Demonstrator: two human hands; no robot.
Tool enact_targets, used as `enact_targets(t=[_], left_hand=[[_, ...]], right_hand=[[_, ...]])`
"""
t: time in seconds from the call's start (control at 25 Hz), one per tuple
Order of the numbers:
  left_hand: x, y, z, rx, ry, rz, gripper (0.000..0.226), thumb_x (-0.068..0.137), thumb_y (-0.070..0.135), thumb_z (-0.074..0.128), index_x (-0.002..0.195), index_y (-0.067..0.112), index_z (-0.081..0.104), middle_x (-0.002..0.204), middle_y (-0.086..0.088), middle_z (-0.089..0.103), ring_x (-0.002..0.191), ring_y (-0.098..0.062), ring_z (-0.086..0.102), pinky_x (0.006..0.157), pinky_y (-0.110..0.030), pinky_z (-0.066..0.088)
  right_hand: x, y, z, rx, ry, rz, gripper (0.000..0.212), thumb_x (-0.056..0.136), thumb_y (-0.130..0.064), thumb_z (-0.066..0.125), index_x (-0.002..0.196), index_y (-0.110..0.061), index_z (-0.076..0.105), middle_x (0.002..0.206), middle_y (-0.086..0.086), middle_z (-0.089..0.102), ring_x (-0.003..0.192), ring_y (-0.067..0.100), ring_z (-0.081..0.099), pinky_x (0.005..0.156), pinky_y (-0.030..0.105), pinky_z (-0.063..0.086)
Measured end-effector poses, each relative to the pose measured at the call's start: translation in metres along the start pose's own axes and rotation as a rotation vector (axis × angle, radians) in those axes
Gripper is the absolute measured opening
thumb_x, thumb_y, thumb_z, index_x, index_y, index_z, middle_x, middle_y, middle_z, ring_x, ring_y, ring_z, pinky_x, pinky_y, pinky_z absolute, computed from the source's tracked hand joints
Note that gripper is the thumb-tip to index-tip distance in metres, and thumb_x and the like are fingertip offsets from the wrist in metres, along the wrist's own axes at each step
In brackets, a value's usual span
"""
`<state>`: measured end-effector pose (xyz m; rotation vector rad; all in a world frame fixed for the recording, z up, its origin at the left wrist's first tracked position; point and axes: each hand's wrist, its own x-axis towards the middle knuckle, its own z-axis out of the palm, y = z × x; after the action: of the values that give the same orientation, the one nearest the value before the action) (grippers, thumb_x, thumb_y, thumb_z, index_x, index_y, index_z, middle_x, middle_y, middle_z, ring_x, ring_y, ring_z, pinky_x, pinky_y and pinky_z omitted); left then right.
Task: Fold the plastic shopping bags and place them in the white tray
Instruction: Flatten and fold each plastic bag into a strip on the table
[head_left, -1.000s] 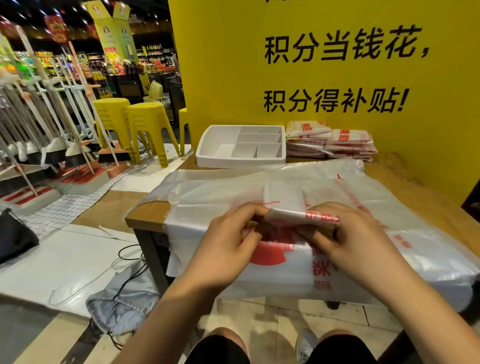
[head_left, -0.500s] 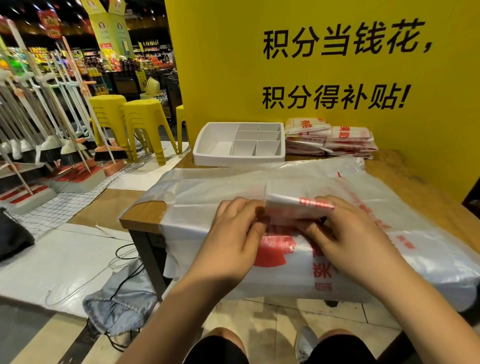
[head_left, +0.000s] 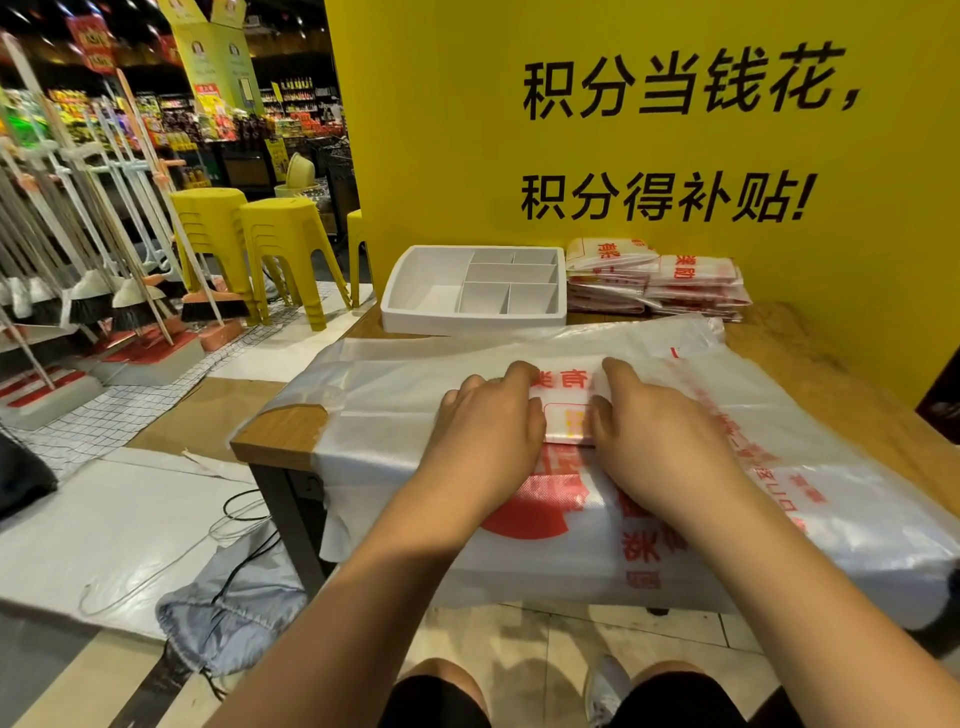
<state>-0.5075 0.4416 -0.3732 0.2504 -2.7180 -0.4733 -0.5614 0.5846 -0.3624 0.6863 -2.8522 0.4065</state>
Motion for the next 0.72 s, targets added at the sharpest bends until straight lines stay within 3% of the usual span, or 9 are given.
enact_targets(t=[0.12, 0.28, 0.36, 0.44, 0.52, 0.6, 0.72], left_hand=[[0.003, -0.001, -0.002, 0.071, -0.043, 0.029, 0.04, 0.103, 0.028, 0.037, 0.141, 0.022, 0.048, 0.124, -0.005, 0.065, 0.116, -0.029, 0.05, 0.099, -0.04, 0.038], [0.008, -0.004, -0.008, 0.231, -0.095, 0.095, 0.039, 0.102, 0.03, 0.038, 0.137, 0.018, 0.051, 0.132, -0.008, 0.055, 0.125, -0.028, 0.039, 0.103, -0.041, 0.037], [0.015, -0.008, -0.01, 0.22, -0.162, 0.185, 0.039, 0.102, 0.028, 0.038, 0.137, 0.014, 0.045, 0.148, -0.009, 0.039, 0.139, -0.025, 0.026, 0.115, -0.039, 0.028], [0.022, -0.012, -0.011, 0.135, -0.278, 0.235, 0.041, 0.102, 0.026, 0.037, 0.141, 0.013, 0.038, 0.157, -0.008, 0.031, 0.148, -0.021, 0.019, 0.121, -0.035, 0.018], [0.027, -0.019, -0.011, 0.071, -0.343, 0.245, 0.04, 0.104, 0.034, 0.036, 0.141, 0.019, 0.038, 0.157, -0.003, 0.033, 0.148, -0.02, 0.022, 0.121, -0.034, 0.017], [0.031, -0.029, -0.012, 0.031, -0.382, 0.237, 0.043, 0.103, 0.05, 0.037, 0.14, 0.027, 0.038, 0.162, 0.007, 0.026, 0.148, -0.016, 0.02, 0.121, -0.036, 0.018], [0.036, -0.045, -0.014, 0.016, -0.436, 0.238, 0.057, 0.094, 0.069, 0.038, 0.143, 0.04, 0.033, 0.162, 0.016, 0.022, 0.149, -0.014, 0.017, 0.121, -0.042, 0.019]], right_hand=[[0.003, -0.007, 0.0, -0.079, -0.053, 0.024, 0.027, 0.101, -0.03, 0.038, 0.115, -0.011, 0.052, 0.108, 0.013, 0.063, 0.089, 0.032, 0.056, 0.067, 0.033, 0.035], [0.01, -0.002, -0.005, -0.161, -0.081, -0.027, 0.037, 0.1, -0.035, 0.039, 0.124, -0.012, 0.055, 0.123, 0.011, 0.051, 0.112, 0.032, 0.054, 0.08, 0.036, 0.04], [0.019, 0.007, -0.006, -0.186, -0.078, -0.196, 0.046, 0.1, -0.037, 0.041, 0.141, -0.016, 0.045, 0.15, 0.01, 0.037, 0.135, 0.028, 0.039, 0.103, 0.037, 0.036], [0.028, 0.017, -0.004, -0.116, -0.154, -0.359, 0.053, 0.103, -0.037, 0.037, 0.154, -0.023, 0.028, 0.165, 0.002, 0.018, 0.149, 0.019, 0.021, 0.118, 0.031, 0.019], [0.033, 0.026, 0.0, -0.004, -0.251, -0.413, 0.053, 0.105, -0.039, 0.032, 0.156, -0.029, 0.022, 0.166, -0.005, 0.015, 0.151, 0.011, 0.016, 0.121, 0.028, 0.013], [0.037, 0.036, 0.002, 0.081, -0.318, -0.398, 0.057, 0.103, -0.054, 0.024, 0.157, -0.037, 0.018, 0.165, -0.013, 0.012, 0.151, 0.005, 0.01, 0.123, 0.029, 0.009], [0.044, 0.05, -0.002, -0.004, -0.443, -0.403, 0.074, 0.09, -0.073, 0.013, 0.157, -0.043, 0.001, 0.164, -0.02, -0.004, 0.149, -0.002, -0.005, 0.124, 0.032, -0.002]])
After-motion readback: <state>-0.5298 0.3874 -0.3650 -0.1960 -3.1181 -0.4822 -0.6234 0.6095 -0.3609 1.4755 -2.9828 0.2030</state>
